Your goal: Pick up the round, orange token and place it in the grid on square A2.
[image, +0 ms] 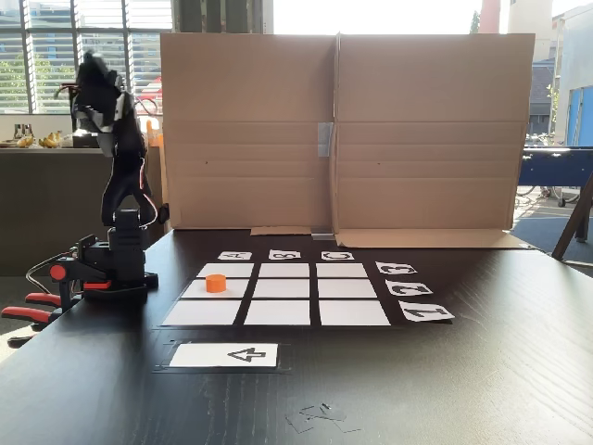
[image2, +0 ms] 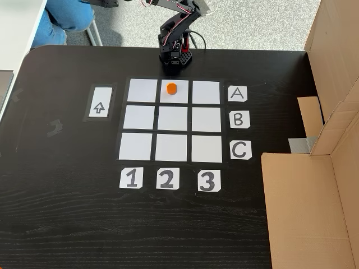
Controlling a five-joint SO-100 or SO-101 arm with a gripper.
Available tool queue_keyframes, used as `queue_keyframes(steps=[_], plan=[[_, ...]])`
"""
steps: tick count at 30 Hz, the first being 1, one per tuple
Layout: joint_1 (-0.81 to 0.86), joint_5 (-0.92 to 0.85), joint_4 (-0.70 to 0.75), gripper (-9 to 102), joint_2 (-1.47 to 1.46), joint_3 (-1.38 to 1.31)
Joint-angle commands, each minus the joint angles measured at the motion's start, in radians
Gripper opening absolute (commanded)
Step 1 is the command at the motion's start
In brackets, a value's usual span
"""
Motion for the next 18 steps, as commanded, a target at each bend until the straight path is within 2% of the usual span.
queue_keyframes(steps=[1,10,18], plan=[[0.103,0.041,-0.025,-1,0.061,0.048],[0.167,0.046,-0.117,-1,0.388,0.568],[0.155,0.06,-0.083,-1,0.769,0.971]])
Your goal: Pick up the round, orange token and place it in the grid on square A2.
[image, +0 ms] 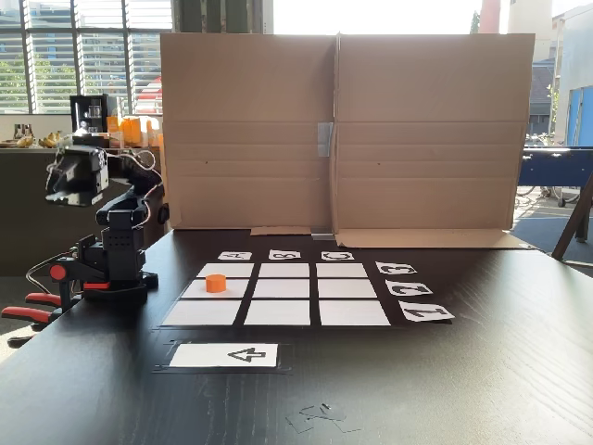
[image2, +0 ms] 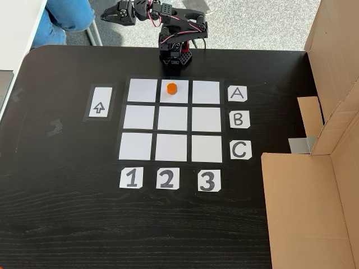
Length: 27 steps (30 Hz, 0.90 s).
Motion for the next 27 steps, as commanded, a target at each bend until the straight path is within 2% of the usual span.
queue_keyframes(steps=[1,10,14,27], plan=[[0.003,0.009,0.008,-1,0.147,0.124],[0.055,0.006,0.035,-1,0.281,0.29],[0.087,0.005,0.097,-1,0.296,0.296],[0.164,0.031,0.147,0,0.302,0.298]])
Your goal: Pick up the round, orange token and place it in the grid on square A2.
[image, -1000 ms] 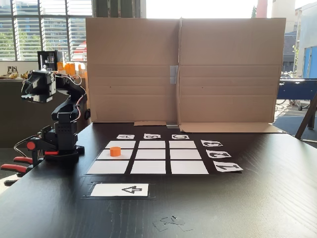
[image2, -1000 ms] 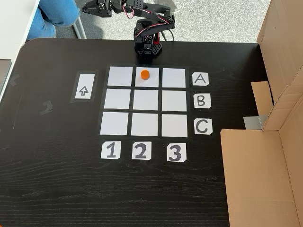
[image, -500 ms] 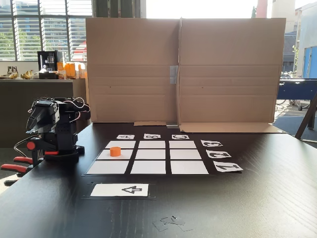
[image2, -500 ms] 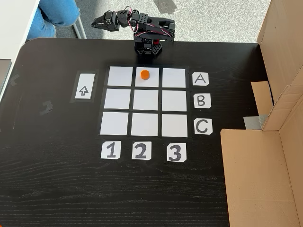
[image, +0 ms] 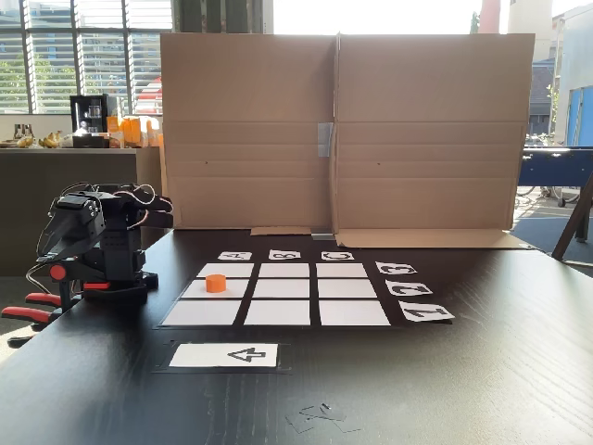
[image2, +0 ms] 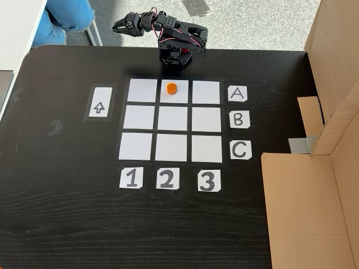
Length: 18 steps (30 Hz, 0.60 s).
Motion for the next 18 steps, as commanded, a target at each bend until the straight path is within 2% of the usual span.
queue_keyframes(steps=[1,12,18], plan=[[0.015,0.017,0.005,0,0.011,0.003],[0.029,0.13,-0.009,1,0.011,0.003],[0.029,0.127,0.003,2,0.006,0.003]])
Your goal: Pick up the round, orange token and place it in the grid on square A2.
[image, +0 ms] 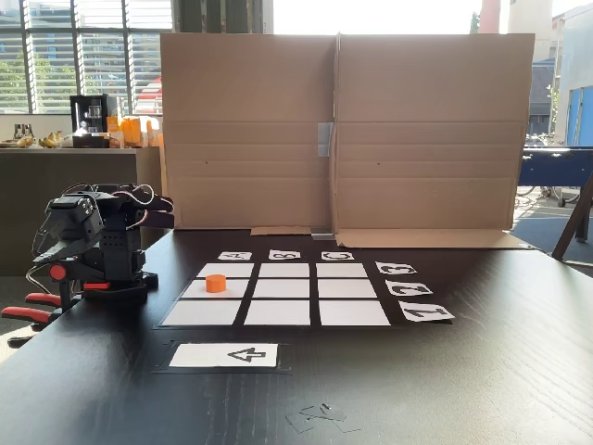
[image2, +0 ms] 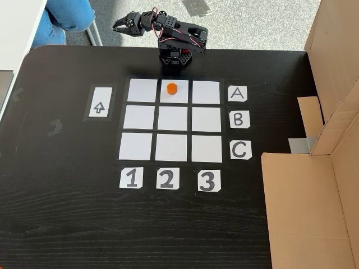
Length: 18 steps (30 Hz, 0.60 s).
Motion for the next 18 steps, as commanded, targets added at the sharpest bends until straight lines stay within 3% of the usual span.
queue_keyframes(steps=[1,4,18], plan=[[0.012,0.008,0.005,3,0.006,0.003],[0.014,0.008,0.029,10,0.006,0.003],[0.014,0.008,0.031,9,0.006,0.003]])
